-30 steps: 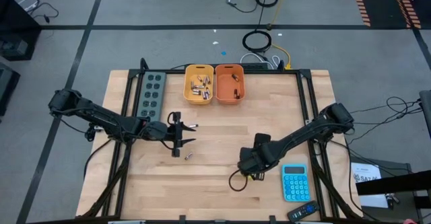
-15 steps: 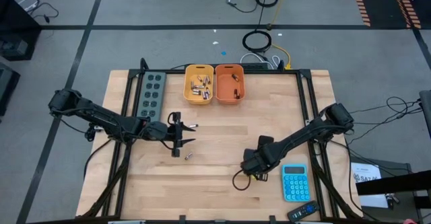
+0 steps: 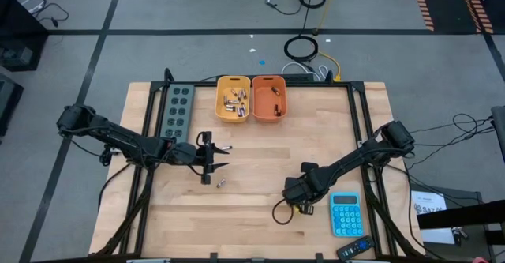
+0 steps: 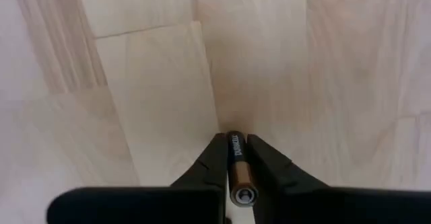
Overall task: Sort batteries
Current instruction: Put the black battery into the orange bin
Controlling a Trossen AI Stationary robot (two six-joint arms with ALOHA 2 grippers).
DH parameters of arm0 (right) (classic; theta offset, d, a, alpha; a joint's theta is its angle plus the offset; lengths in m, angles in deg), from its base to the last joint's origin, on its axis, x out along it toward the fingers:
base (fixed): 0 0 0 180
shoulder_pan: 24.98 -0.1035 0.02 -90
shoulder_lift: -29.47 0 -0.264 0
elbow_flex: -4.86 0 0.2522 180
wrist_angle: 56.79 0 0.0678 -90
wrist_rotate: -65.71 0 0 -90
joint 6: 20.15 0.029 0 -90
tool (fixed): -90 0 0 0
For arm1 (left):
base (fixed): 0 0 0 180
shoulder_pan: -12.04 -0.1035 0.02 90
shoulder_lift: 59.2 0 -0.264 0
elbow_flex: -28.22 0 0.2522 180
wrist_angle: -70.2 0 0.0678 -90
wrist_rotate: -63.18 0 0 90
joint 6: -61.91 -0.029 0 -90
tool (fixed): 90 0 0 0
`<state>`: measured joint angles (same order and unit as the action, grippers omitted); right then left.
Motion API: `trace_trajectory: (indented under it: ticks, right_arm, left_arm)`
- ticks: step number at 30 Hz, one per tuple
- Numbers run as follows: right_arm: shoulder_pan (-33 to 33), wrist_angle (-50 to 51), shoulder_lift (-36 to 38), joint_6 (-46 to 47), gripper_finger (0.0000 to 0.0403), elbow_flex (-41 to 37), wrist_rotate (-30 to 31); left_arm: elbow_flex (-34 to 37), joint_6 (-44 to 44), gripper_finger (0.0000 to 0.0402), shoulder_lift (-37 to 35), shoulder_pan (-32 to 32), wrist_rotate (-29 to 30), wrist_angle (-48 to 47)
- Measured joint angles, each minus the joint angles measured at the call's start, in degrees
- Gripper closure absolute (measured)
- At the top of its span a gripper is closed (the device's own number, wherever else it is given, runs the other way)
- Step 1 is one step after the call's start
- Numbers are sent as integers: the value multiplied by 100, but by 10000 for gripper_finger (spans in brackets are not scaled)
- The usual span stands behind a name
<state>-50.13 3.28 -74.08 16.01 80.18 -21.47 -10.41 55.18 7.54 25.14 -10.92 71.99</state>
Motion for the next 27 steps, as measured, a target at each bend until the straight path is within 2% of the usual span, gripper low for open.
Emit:
trace_trajectory:
  ticks: [4, 9, 12, 14, 19, 23, 25, 27]
  right_arm:
    - [205, -20, 0, -379, 384, 0, 83]
    - [985, -669, 0, -1566, 387, 0, 446]
    - [1545, -1101, 2, -2299, 387, 69, 1120]
    - [1937, -1679, 65, -2744, 387, 86, 1500]
    - [2878, -3300, 267, -3624, 387, 96, 1557]
    - [3578, -3585, 376, -3859, 387, 216, 1777]
    - [3867, -3587, 380, -3896, 375, 320, 2033]
    - [4109, -3581, 380, -4036, 342, 396, 1960]
  left_arm:
    - [-2, 1, 229, 0, 0, 0, 0]
    - [-4, -3, 229, 0, 0, 0, 64]
    - [-7, -9, 229, 0, 0, 0, 66]
    - [-5, -20, 229, 0, 0, 0, 64]
    - [-4, -112, 229, 0, 0, 0, 37]
    - [-5, 18, 229, 0, 0, 0, 13]
    - [-7, 67, 229, 0, 0, 0, 44]
    - [-7, 172, 229, 0, 0, -2, 39]
